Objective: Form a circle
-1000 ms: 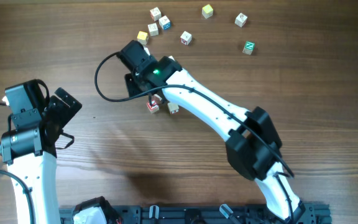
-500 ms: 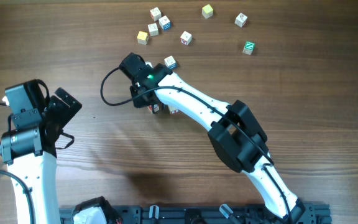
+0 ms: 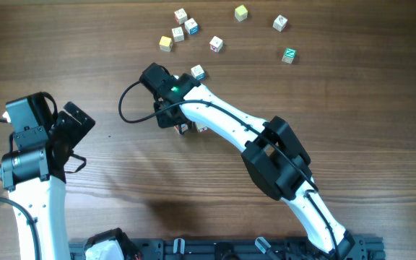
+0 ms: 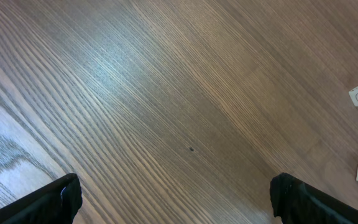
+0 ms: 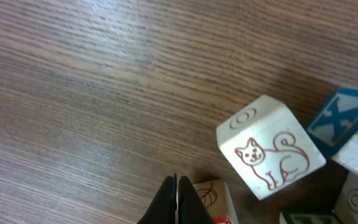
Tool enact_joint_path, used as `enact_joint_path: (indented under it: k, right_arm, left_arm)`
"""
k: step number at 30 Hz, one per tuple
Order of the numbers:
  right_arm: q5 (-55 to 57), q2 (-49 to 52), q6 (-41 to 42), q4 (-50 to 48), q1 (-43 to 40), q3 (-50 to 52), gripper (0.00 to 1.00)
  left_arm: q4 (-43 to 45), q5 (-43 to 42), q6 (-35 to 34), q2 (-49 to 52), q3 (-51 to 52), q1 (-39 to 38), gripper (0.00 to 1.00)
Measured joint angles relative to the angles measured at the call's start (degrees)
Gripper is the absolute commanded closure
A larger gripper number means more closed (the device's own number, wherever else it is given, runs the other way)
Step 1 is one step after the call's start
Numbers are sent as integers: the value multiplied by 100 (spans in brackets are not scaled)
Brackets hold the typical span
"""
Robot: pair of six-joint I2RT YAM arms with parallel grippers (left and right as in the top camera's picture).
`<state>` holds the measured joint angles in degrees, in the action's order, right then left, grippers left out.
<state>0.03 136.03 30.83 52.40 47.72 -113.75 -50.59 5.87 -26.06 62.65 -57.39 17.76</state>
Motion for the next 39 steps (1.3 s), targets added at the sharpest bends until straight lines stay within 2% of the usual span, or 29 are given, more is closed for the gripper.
enact_joint_path:
  k: [12, 18, 30, 39]
  right_arm:
    - [0, -39, -240, -57, 0, 0, 96]
    - [-496, -83, -437, -48, 2, 0, 96]
    - [-671, -83, -741, 313, 33, 4, 96]
    - [-817, -138, -1207, -234, 35, 682, 96]
  left_arm:
    - [0, 2, -2, 0, 0, 0, 0]
    - [0, 2, -2, 0, 0, 0, 0]
    - [0, 2, -2, 0, 0, 0, 0]
    - [0, 0, 0, 0, 0, 0, 0]
